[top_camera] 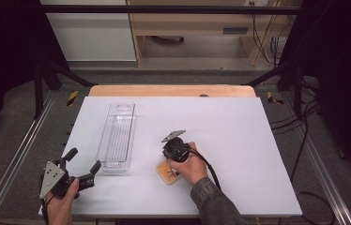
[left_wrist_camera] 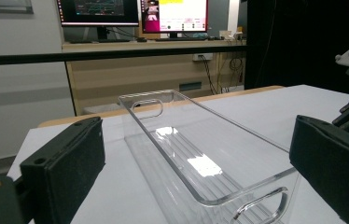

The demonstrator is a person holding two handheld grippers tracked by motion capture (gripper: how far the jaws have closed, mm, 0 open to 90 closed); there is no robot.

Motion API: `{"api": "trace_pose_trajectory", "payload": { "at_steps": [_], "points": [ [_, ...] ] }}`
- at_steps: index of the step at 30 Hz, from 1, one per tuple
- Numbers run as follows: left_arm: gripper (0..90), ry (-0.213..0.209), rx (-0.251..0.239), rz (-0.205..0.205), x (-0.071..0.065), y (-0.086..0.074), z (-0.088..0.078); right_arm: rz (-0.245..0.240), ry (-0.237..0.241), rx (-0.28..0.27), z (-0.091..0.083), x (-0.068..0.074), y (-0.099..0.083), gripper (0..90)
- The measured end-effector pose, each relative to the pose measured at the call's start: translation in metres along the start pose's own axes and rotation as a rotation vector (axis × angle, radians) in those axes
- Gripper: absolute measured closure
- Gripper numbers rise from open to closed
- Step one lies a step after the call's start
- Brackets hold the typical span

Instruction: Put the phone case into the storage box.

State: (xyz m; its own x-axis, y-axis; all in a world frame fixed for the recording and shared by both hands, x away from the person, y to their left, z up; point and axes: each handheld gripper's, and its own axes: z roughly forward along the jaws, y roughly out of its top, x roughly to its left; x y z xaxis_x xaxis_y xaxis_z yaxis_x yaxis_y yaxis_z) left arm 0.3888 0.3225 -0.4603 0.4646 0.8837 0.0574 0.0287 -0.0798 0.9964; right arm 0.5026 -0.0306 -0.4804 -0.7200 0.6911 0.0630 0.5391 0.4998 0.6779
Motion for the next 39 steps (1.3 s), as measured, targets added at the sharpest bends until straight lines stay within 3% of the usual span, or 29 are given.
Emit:
{"api": "trace_pose_trajectory", "payload": {
  "at_steps": [2, 3, 4, 5, 8, 9, 10, 11, 12, 13, 14, 16, 17, 20, 23, 24, 25, 26, 27, 29, 32, 36, 39],
  "points": [
    [3.0, 0.002, -0.002, -0.002, 0.0, 0.0, 0.0, 0.019, -0.016, -0.061, -0.008, -0.004, -0.003, 87.8],
    [3.0, 0.002, -0.002, -0.002, 0.0, 0.0, 0.0, 0.019, -0.016, -0.061, -0.008, -0.004, -0.003, 87.8],
    [3.0, 0.002, 0.001, 0.0, 0.0, 0.0, 0.0, 0.038, -0.021, -0.116, -0.017, -0.007, -0.005, 83.8],
    [3.0, 0.001, 0.003, 0.0, 0.0, 0.0, 0.0, 0.038, -0.021, -0.116, -0.017, -0.007, -0.005, 83.8],
    [3.0, 0.002, 0.004, -0.002, 0.0, 0.0, -0.001, 0.07, -0.044, -0.231, -0.037, -0.011, -0.013, 63.2],
    [3.0, 0.003, 0.006, -0.002, 0.0, 0.001, -0.002, 0.07, -0.044, -0.231, -0.037, -0.011, -0.013, 63.2],
    [2.8, 0.003, 0.008, -0.002, 0.0, 0.001, -0.002, 0.081, -0.063, -0.266, -0.046, -0.013, -0.018, 48.8],
    [2.8, 0.003, 0.01, 0.0, -0.001, 0.001, -0.002, 0.081, -0.063, -0.266, -0.046, -0.013, -0.018, 48.8],
    [2.5, 0.004, 0.01, 0.003, -0.001, 0.001, -0.002, 0.098, -0.079, -0.301, -0.056, -0.016, -0.025, 40.1],
    [2.5, 0.005, 0.011, 0.003, -0.001, 0.002, -0.002, 0.098, -0.079, -0.301, -0.056, -0.016, -0.025, 40.1],
    [2.4, 0.003, 0.014, 0.004, -0.002, 0.002, -0.002, 0.117, -0.095, -0.343, -0.067, -0.019, -0.033, 30.9],
    [2.4, -0.002, 0.022, 0.01, -0.003, 0.002, -0.001, 0.124, -0.112, -0.381, -0.077, -0.022, -0.042, 22.1],
    [2.4, -0.004, 0.029, 0.016, -0.003, 0.002, 0.0, 0.124, -0.112, -0.381, -0.077, -0.022, -0.042, 22.1],
    [2.4, -0.01, 0.043, 0.028, -0.006, 0.001, 0.001, 0.147, -0.156, -0.442, -0.097, -0.031, -0.065, 11.2],
    [2.4, -0.022, 0.051, 0.046, -0.012, 0.001, 0.001, 0.168, -0.17, -0.459, -0.106, -0.036, -0.078, 9.1],
    [2.2, -0.024, 0.054, 0.056, -0.014, 0.002, 0.0, 0.18, -0.197, -0.47, -0.113, -0.04, -0.091, 9.1],
    [2.2, -0.026, 0.054, 0.061, -0.015, 0.002, -0.001, 0.18, -0.197, -0.47, -0.113, -0.04, -0.091, 9.1],
    [2.2, -0.029, 0.053, 0.061, -0.016, 0.003, -0.002, 0.18, -0.228, -0.482, -0.121, -0.043, -0.104, 9.4],
    [2.2, -0.03, 0.054, 0.064, -0.017, 0.003, -0.003, 0.18, -0.228, -0.482, -0.121, -0.043, -0.104, 9.4],
    [2.1, -0.035, 0.06, 0.076, -0.02, 0.004, -0.004, 0.173, -0.24, -0.492, -0.131, -0.046, -0.122, 9.3],
    [2.0, -0.046, 0.057, 0.079, -0.023, 0.006, -0.005, 0.157, -0.283, -0.526, -0.138, -0.048, -0.136, 9.2],
    [1.9, -0.061, 0.074, 0.089, -0.028, 0.009, -0.004, 0.146, -0.313, -0.579, -0.142, -0.053, -0.146, 9.1],
    [1.9, -0.072, 0.081, 0.107, -0.034, 0.013, -0.004, 0.12, -0.329, -0.59, -0.141, -0.056, -0.147, 8.2]
  ]
}}
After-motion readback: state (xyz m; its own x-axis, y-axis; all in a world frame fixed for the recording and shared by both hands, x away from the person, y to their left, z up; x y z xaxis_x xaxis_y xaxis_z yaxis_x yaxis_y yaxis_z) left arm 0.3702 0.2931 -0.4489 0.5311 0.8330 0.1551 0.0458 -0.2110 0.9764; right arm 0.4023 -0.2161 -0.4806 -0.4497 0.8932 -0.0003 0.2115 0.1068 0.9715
